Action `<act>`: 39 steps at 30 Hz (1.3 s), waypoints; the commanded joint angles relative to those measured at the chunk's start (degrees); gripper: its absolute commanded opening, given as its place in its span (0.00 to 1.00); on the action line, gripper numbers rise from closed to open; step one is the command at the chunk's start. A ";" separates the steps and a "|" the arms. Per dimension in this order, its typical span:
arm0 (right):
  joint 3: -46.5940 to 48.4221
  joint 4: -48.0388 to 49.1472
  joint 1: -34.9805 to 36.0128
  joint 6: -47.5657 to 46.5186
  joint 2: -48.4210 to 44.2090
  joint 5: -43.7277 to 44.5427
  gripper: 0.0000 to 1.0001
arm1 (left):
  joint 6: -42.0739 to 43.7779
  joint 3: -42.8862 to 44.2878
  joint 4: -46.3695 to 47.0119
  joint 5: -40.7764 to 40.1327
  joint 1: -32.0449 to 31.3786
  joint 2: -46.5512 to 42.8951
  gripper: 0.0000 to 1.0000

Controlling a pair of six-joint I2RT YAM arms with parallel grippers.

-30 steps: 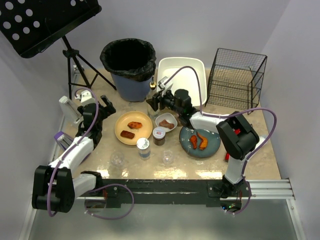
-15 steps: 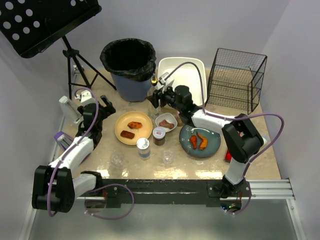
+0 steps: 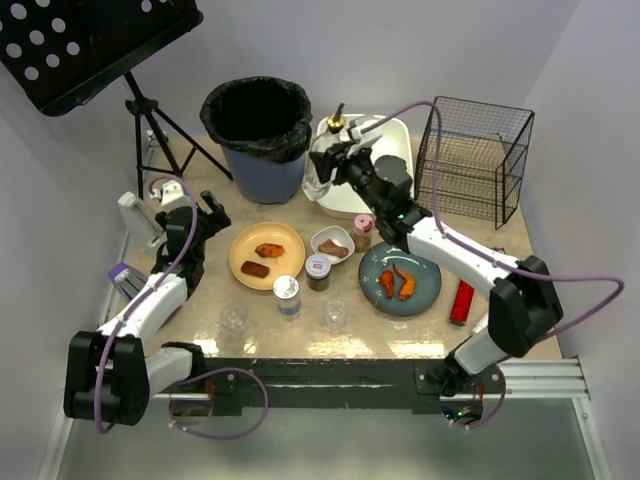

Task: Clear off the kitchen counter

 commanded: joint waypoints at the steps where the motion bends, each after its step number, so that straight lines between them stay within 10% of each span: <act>1: 5.61 0.10 -2.29 2.34 -8.10 14.92 0.00 | 0.66 0.35 1.13 -0.08 -0.11 -0.88 0.94; 18: 8.60 -13.89 -24.62 11.23 -12.24 31.53 0.00 | 1.01 0.79 2.18 2.03 -0.11 0.44 0.94; 39: 4.04 4.12 -29.45 3.94 -6.09 39.09 0.00 | 1.10 0.79 3.33 3.08 -0.11 1.85 0.94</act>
